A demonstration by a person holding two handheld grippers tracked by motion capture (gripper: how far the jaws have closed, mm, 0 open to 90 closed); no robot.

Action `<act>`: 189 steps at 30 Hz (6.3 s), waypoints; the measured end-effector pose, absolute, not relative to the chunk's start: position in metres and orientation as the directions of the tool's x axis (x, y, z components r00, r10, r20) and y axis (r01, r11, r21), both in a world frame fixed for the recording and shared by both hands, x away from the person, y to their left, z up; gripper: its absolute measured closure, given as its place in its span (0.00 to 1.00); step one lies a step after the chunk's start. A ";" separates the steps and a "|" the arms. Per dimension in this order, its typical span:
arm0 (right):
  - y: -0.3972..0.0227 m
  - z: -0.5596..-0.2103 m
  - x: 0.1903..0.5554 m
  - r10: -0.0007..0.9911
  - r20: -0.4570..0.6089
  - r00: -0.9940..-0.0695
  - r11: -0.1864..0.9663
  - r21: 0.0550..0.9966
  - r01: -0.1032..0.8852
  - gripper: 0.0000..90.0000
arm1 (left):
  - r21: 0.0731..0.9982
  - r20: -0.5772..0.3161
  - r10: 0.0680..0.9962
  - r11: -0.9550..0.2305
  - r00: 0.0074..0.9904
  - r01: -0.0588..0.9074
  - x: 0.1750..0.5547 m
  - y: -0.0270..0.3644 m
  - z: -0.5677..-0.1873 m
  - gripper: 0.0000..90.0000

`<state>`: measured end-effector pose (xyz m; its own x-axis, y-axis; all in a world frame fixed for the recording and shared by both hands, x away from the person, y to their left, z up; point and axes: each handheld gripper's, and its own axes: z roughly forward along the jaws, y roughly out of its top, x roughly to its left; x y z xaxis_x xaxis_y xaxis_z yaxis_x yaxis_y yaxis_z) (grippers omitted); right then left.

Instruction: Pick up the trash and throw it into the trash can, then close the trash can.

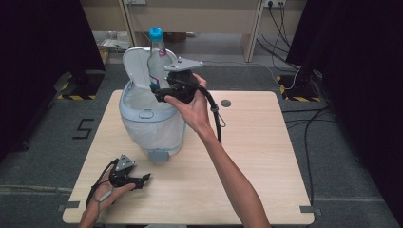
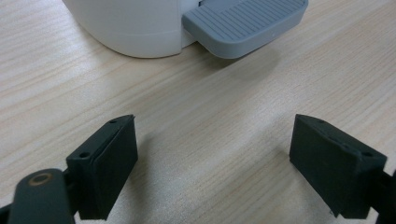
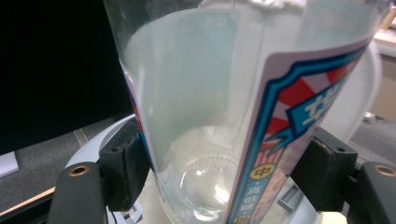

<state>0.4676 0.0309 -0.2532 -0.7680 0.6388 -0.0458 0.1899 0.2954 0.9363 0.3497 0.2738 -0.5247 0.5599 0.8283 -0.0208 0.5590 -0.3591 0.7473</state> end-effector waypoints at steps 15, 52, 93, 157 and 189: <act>0.055 -0.271 0.482 0.618 -0.035 -0.785 0.342 0.911 0.229 0.31 | 0.747 -0.021 0.828 -0.359 0.560 0.559 0.350 0.274 -0.525 0.16; -0.006 -0.265 0.474 0.601 -0.040 -0.799 0.234 0.964 0.128 0.85 | 0.749 -0.023 0.830 -0.355 0.558 0.560 0.350 0.273 -0.525 0.16; -0.036 -0.283 0.507 0.667 0.002 -0.745 0.199 0.963 0.181 0.99 | 0.748 -0.025 0.836 -0.348 0.548 0.565 0.352 0.271 -0.525 0.16; -0.013 -0.293 0.527 0.489 0.044 -0.871 0.186 0.970 0.154 0.99 | 0.748 -0.023 0.836 -0.349 0.548 0.564 0.352 0.271 -0.525 0.16; 0.033 -0.303 0.476 0.428 -0.052 -0.902 0.340 0.934 0.108 0.98 | 0.748 -0.023 0.837 -0.349 0.547 0.565 0.352 0.271 -0.525 0.16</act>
<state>0.4757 0.0333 -0.3026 -0.9021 0.4284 -0.0517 0.1077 0.3396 0.9344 0.3523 0.2712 -0.5245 0.5474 0.8365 -0.0231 0.5648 -0.3489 0.7479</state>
